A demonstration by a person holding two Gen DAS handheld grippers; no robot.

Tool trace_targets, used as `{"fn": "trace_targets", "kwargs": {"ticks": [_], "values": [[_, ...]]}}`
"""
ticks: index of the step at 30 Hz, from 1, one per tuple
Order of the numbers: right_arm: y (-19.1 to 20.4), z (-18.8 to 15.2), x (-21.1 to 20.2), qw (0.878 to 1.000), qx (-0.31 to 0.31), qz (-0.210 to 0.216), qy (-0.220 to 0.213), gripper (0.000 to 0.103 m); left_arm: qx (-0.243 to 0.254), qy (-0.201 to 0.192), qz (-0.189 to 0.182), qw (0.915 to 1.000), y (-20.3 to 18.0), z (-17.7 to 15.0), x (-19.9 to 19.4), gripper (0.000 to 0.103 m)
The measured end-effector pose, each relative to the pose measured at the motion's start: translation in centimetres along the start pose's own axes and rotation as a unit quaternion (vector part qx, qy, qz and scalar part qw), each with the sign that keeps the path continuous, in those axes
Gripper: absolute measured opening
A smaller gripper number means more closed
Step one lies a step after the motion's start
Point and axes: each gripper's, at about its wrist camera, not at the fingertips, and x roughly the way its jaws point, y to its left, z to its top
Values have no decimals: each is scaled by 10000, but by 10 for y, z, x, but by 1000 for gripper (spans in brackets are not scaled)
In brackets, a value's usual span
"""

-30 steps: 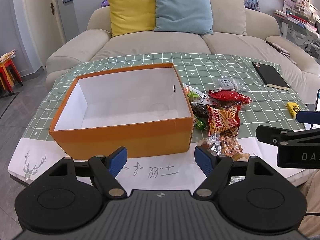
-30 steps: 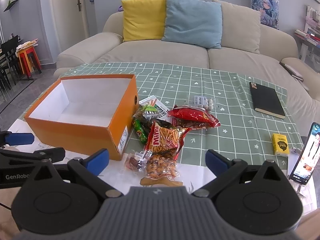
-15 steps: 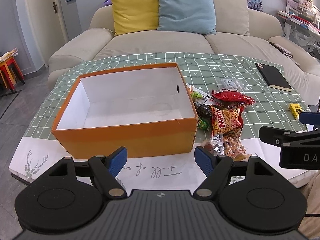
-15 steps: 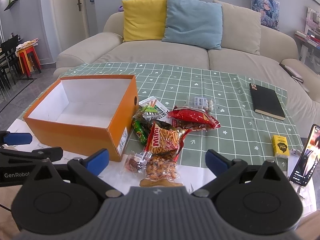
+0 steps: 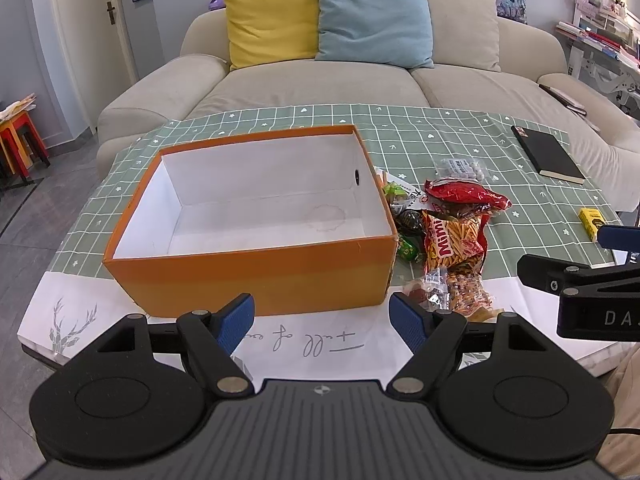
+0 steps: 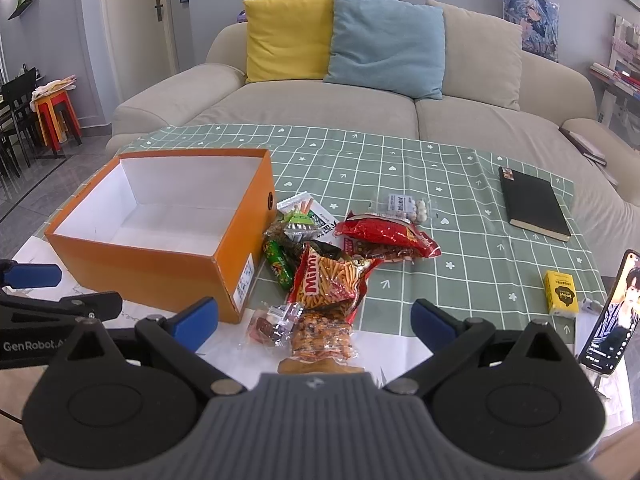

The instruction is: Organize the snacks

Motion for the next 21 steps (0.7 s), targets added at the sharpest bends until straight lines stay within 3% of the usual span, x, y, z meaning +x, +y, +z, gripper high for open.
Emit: {"fn": "trace_targets", "kwargs": {"ticks": [21], "values": [[-2, -1, 8, 10000, -6, -51, 69, 99, -11, 11, 8, 10000, 0, 0, 0, 90]]}}
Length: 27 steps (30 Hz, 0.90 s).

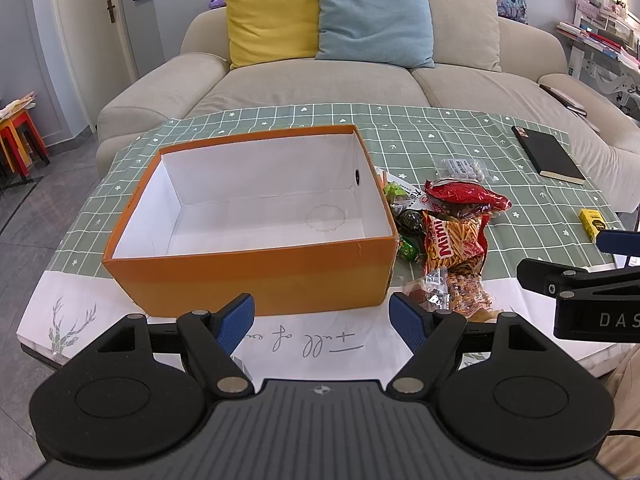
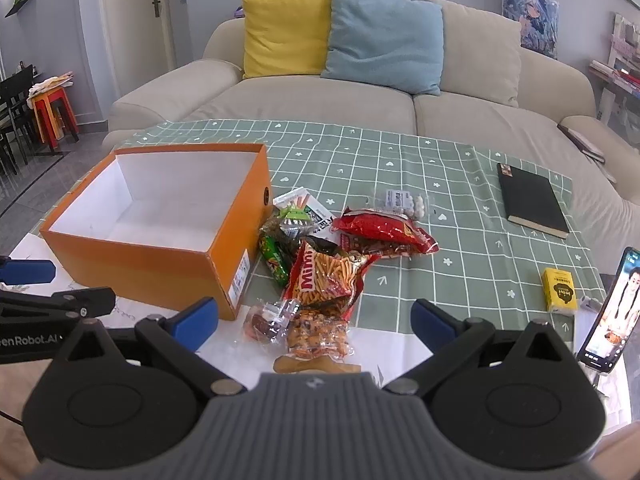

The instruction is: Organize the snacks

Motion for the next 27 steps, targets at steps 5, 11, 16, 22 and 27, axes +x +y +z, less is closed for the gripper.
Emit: {"fn": "trace_targets", "kwargs": {"ticks": [5, 11, 16, 22, 27], "values": [[-1, -1, 2, 10000, 11, -6, 38, 99, 14, 37, -20, 10000, 0, -1, 2, 90], [-6, -6, 12, 9998, -30, 142, 109, 99, 76, 141, -361, 9992, -2, 0, 9, 88], [-24, -18, 23, 9995, 197, 251, -8, 99, 247, 139, -753, 9968, -13, -1, 17, 73], [-36, -32, 41, 9994, 169, 137, 262, 93, 221, 394, -1449, 9884, -20, -5, 41, 49], [-40, -42, 61, 9978, 194, 313, 558, 78, -27, 578, -1716, 9835, -25, -8, 63, 57]]}}
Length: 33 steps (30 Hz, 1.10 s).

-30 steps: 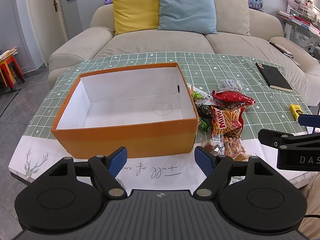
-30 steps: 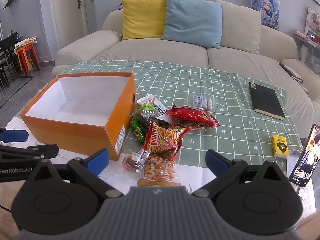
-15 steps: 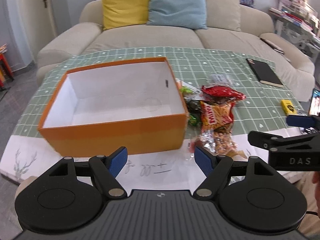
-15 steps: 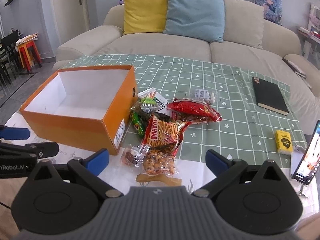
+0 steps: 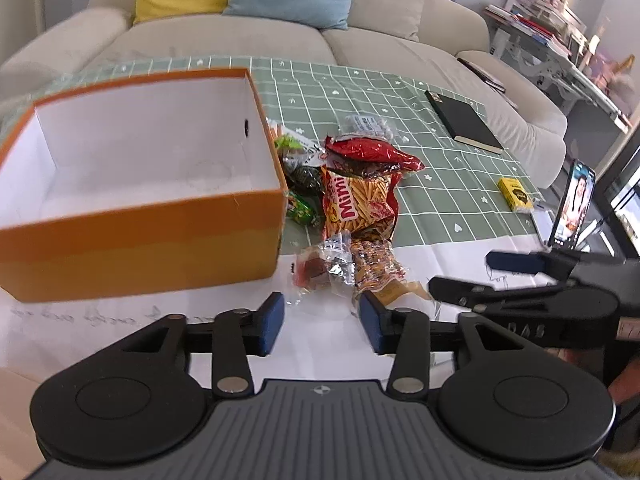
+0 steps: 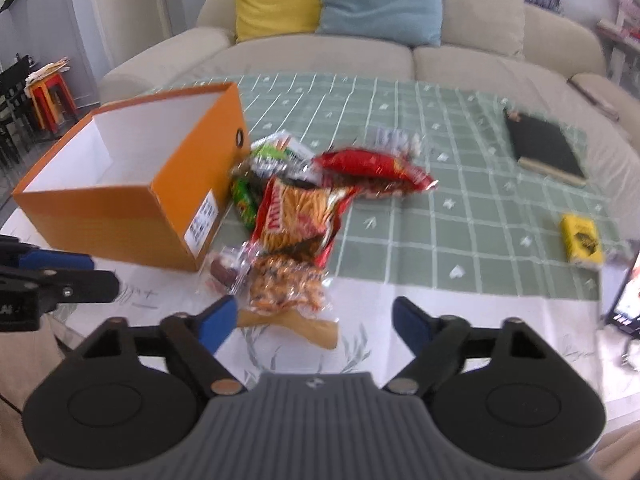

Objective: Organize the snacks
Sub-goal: 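Lower the left gripper onto the small clear cake packet while the right gripper approaches the peanut bag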

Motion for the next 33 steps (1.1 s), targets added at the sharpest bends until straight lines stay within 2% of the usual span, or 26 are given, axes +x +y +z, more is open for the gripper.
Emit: {"fn": "trace_targets", "kwargs": {"ticks": [2, 4, 14, 22, 30, 33], "values": [[-1, -2, 8, 10000, -6, 18, 42, 78, -184, 35, -81, 9998, 2, 3, 8, 67], [-3, -3, 14, 10000, -14, -25, 84, 79, -313, 78, -113, 9994, 2, 7, 19, 70], [-7, 2, 42, 9996, 24, -42, 293, 80, -771, 276, 0, 9966, 5, 19, 72, 72], [-7, 4, 56, 9993, -40, 20, 376, 84, -876, 435, 175, 9951, 8, 19, 97, 71], [-4, 2, 62, 9991, -202, 99, 359, 88, -749, 408, 273, 9960, 8, 16, 99, 47], [-5, 1, 63, 9990, -236, 109, 360, 90, -625, 486, 363, 9962, 7, 14, 95, 47]]}}
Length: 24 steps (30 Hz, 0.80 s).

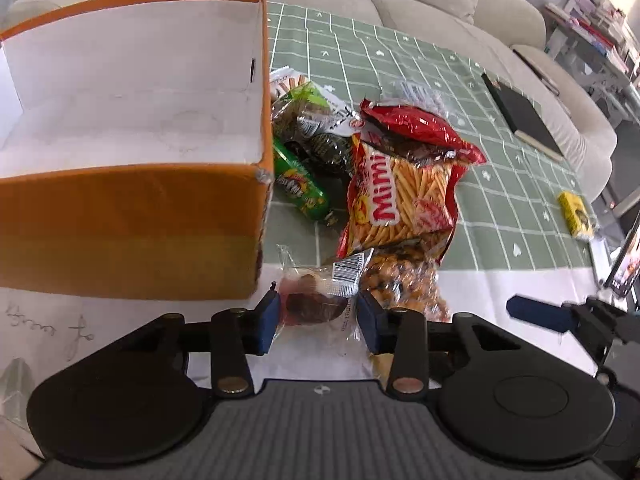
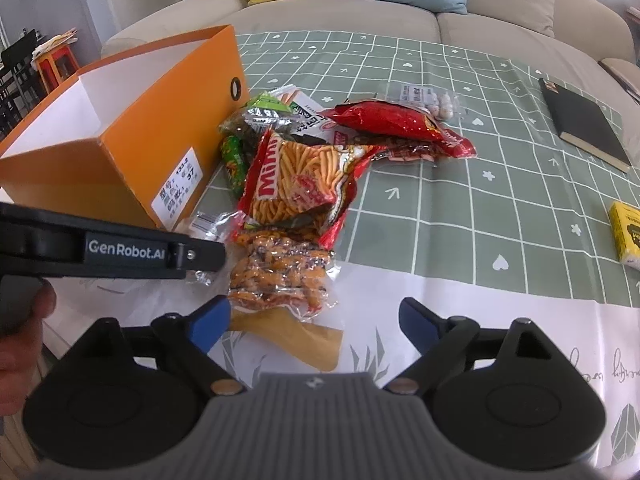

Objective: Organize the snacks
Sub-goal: 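Lower the left gripper onto the small clear cake packet while the right gripper approaches the peanut bag, then close the left gripper on the cake packet while the right gripper grasps the clear peanut bag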

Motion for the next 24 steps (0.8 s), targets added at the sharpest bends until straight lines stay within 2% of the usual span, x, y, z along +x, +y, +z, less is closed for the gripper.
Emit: {"fn": "trace_targets", "kwargs": {"ticks": [3, 7, 12, 16, 20, 24], "values": [[-2, -1, 1, 10000, 21, 11, -6, 91, 76, 96, 213, 9997, 3, -4, -7, 46], [-1, -1, 7, 9999, 70, 90, 18, 92, 152, 233, 215, 9994, 8, -10, -17, 46], [13, 0, 16, 9996, -263, 131, 60, 96, 177, 364, 271, 9988, 16, -15, -28, 46], [16, 1, 25, 9993, -342, 120, 129, 97, 209, 388, 167, 9989, 24, -17, -28, 46], [11, 6, 32, 9996, -110, 155, 212, 97, 18, 331, -18, 9994, 32, -10, -24, 45], [8, 11, 38, 9993, 133, 170, 299, 98, 14, 198, -20, 9998, 34, -3, -18, 45]]}}
